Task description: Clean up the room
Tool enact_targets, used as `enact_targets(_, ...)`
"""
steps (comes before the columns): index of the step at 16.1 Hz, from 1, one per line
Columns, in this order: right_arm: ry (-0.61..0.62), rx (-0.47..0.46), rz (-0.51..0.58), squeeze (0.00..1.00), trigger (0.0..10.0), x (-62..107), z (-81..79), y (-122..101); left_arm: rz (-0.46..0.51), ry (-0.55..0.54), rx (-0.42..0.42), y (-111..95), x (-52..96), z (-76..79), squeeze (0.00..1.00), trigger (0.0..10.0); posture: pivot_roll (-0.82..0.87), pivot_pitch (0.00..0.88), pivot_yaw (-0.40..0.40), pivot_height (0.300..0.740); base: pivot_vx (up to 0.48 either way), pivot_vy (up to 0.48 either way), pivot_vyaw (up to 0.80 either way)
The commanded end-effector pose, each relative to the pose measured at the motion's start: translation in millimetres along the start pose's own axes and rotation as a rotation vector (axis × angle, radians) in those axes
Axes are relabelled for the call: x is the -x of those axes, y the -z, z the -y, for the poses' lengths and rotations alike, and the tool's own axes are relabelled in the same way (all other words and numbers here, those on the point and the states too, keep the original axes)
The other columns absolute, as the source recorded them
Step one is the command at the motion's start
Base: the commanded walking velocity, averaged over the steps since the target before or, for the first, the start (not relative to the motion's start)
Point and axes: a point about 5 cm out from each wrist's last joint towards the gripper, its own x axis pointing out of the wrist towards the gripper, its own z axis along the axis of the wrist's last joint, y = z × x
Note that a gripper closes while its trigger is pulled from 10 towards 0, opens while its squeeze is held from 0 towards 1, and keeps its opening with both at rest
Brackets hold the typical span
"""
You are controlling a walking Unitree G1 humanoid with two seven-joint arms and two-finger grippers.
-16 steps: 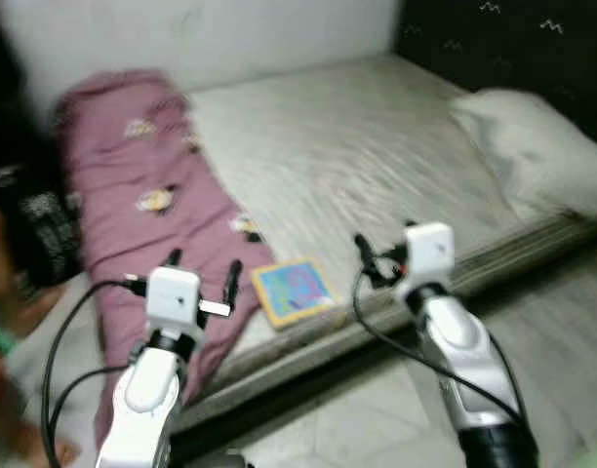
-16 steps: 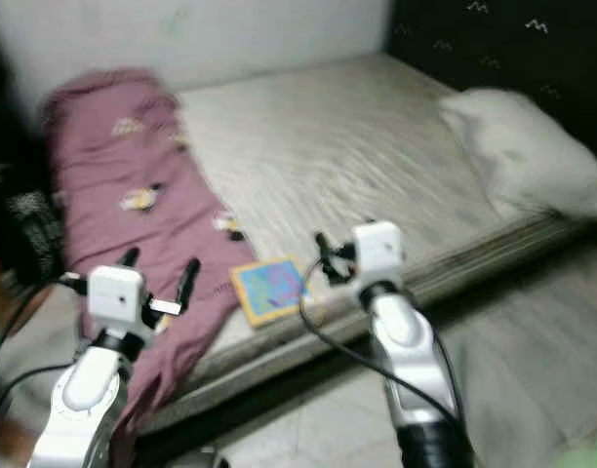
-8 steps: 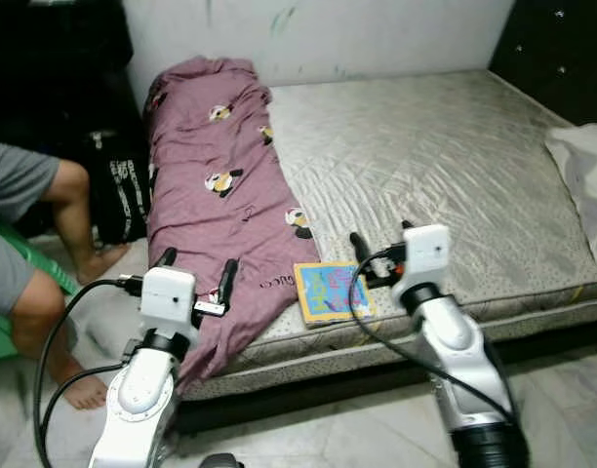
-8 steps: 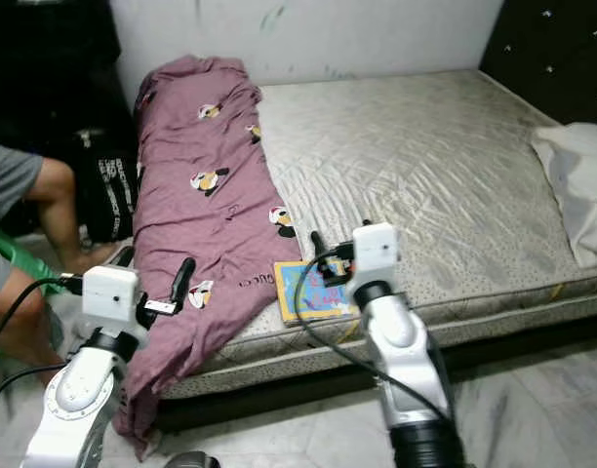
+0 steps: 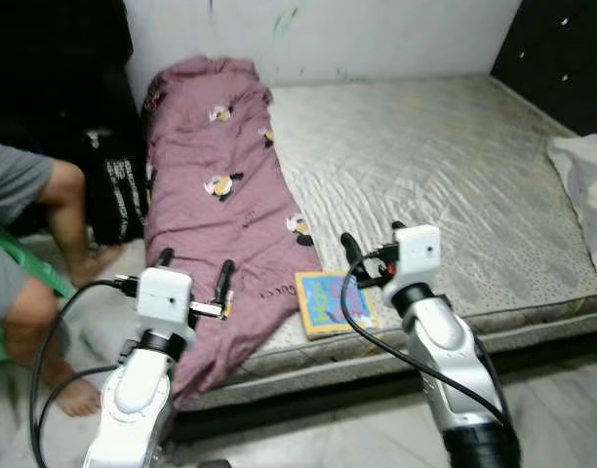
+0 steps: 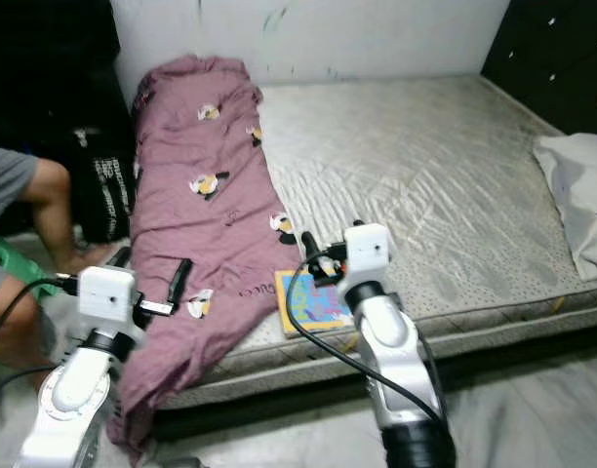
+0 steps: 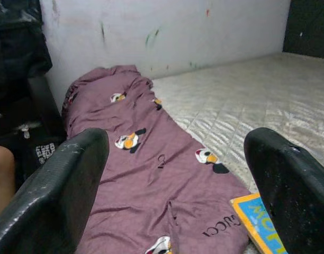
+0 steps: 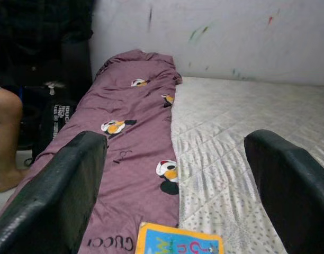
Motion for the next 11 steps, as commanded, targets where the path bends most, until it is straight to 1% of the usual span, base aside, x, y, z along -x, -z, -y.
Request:
enact_targets(1, 0.022, 0.003, 0.000, 0.00, 10.0, 1.5, 5.8, -0.4, 0.014, 0.025, 0.002, -3.0, -1.0, 3.6, 0.00, 10.0, 0.00, 0.007, -0.044, 0.740, 0.375, 0.000, 0.00)
enact_targets(7, 0.031, -0.021, 0.011, 0.00, 10.0, 0.5, 6.3, -2.2, 0.010, 0.028, -0.003, -3.1, -1.9, 3.3, 0.00, 10.0, 0.00, 0.008, -0.043, 0.740, 0.351, 0.000, 0.00)
enact_targets(10, 0.024, 0.005, 0.012, 0.00, 10.0, 1.0, 6.5, -2.2, 0.006, 0.010, -0.010, -2.3, -2.3, 3.4, 0.00, 10.0, 0.00, 0.008, -0.043, 0.740, 0.000, 0.000, 0.00)
enact_targets(11, 0.021, 0.009, 0.012, 0.00, 10.0, 0.9, 5.7, -2.2, 0.003, 0.002, -0.011, -2.2, -2.4, 2.6, 0.00, 10.0, 0.00, 0.008, -0.045, 0.740, 0.000, 0.000, 0.80)
